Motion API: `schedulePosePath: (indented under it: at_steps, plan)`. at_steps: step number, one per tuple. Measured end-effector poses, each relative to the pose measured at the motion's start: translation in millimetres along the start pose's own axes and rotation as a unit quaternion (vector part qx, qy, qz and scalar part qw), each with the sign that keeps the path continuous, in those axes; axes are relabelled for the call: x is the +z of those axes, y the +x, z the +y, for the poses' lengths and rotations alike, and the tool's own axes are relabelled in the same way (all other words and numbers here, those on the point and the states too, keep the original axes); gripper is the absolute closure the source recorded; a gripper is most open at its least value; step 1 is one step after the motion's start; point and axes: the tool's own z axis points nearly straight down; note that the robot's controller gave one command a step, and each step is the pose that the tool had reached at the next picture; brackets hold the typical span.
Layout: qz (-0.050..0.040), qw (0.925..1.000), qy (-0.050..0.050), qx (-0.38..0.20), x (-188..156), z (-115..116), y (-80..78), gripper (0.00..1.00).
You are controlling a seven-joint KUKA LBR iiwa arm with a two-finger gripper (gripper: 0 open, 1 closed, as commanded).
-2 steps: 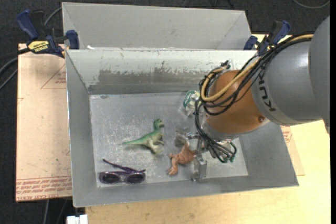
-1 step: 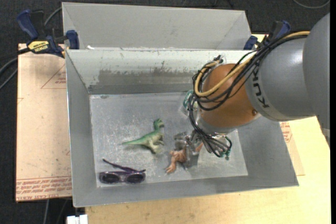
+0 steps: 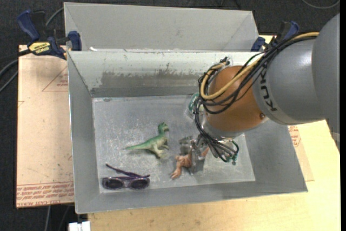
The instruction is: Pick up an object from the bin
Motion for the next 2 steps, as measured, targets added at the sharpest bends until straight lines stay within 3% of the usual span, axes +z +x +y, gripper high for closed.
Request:
schedulePosePath:
  at_steps: [1,2]
  plan:
    - [0.0035,1.0,-0.001,0.0,-7,1,2.2,1.0]
    - [0.0003,1.0,0.0,0.001,-34,1,0.8,1.0]
